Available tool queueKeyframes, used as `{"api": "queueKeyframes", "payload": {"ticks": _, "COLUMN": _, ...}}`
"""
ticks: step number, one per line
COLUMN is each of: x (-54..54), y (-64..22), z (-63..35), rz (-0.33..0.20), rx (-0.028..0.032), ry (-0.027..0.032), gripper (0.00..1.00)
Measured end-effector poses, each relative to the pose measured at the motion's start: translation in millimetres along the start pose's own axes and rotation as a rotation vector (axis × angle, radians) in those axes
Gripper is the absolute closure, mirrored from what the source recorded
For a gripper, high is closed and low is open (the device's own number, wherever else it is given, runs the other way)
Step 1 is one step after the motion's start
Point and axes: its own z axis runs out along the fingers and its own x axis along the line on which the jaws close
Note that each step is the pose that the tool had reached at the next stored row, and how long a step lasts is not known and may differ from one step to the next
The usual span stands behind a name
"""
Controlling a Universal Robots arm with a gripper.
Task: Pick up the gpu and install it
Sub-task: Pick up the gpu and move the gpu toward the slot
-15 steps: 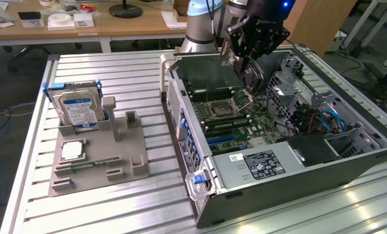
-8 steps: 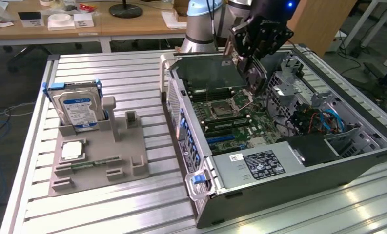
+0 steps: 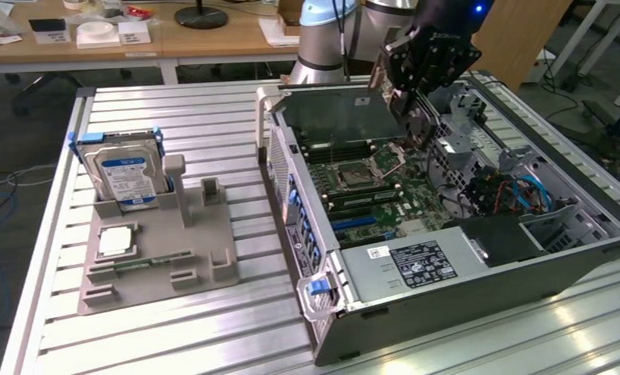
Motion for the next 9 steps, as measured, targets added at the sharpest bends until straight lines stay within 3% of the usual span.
{"api": "queueKeyframes", "payload": {"ticks": 4, "x": -7.3, "y": -0.1, "z": 0.4, "rz": 0.000, "rx": 0.0000, "ry": -0.0013, "gripper": 0.72}}
{"api": "queueKeyframes", "payload": {"ticks": 9, "x": -7.4, "y": -0.2, "z": 0.4, "rz": 0.000, "rx": 0.0001, "ry": -0.0014, "gripper": 0.72}}
